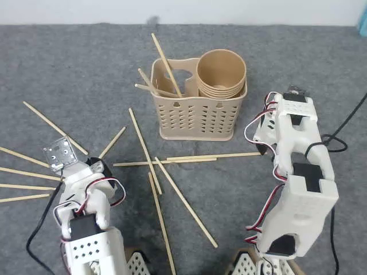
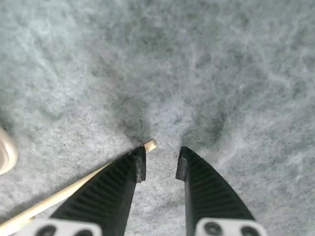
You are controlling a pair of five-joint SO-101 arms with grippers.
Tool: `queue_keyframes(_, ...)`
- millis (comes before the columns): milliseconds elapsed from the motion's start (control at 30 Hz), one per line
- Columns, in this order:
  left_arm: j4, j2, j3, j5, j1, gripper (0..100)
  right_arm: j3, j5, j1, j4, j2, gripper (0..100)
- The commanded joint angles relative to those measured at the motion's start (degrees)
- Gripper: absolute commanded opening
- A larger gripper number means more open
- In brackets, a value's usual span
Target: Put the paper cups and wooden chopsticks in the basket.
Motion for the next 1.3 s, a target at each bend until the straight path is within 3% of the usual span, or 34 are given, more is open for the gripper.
queue_keyframes(0, -1.8, -0.6, -0.2, -0.7, 0.4, 1, -3.3, -1.1, 0.5, 1.1, -0.1, 13.2)
queue_keyframes(300, -1.8, -0.6, -0.2, -0.7, 0.4, 1, -5.3, -4.0, -3.6, 0.6, 0.5, 13.3)
queue_keyframes(1167, -1.8, -0.6, -0.2, -2.1, 0.4, 1, -5.5, -6.3, -3.7, -0.3, 2.3, 12.8)
queue_keyframes(1267, -1.8, -0.6, -0.2, -2.1, 0.4, 1, -5.5, -6.3, -3.9, -0.5, 2.3, 9.1)
